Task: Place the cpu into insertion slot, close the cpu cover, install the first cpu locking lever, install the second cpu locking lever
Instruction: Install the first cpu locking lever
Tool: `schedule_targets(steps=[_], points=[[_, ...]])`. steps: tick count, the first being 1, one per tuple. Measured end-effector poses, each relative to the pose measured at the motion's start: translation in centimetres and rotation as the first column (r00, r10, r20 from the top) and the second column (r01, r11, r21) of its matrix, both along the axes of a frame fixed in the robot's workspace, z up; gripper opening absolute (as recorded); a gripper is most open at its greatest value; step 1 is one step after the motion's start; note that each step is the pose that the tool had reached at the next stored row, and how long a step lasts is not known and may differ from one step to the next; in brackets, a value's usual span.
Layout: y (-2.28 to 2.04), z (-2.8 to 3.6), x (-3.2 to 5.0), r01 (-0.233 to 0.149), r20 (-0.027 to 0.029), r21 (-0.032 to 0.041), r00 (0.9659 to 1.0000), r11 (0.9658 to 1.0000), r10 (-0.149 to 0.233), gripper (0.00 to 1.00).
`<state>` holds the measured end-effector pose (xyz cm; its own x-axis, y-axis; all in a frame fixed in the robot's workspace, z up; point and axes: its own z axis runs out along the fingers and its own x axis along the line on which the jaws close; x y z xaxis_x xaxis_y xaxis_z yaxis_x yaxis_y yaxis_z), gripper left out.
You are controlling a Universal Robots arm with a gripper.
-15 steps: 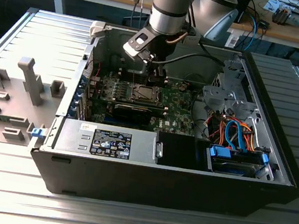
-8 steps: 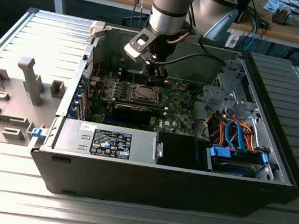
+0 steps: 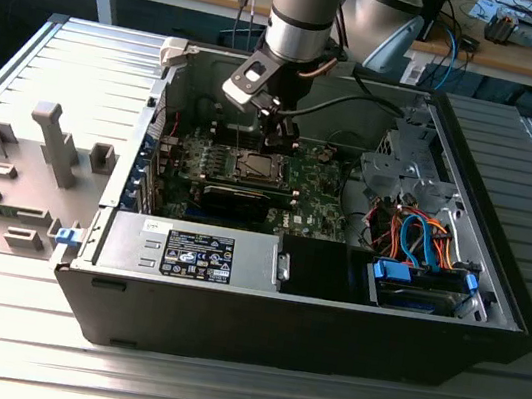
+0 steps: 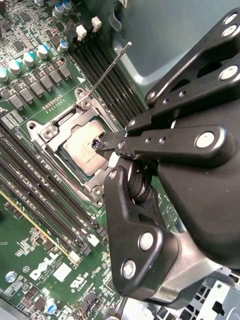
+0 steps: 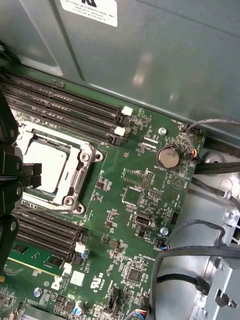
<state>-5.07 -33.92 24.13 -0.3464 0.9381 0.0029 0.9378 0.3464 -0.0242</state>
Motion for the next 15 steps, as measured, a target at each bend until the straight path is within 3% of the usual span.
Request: schedule_targets(steps=[15], points=[[0.00,0.00,0.00,-0.049,-0.0001,0.0000,0.9988,0.9988,0.049,0.11]])
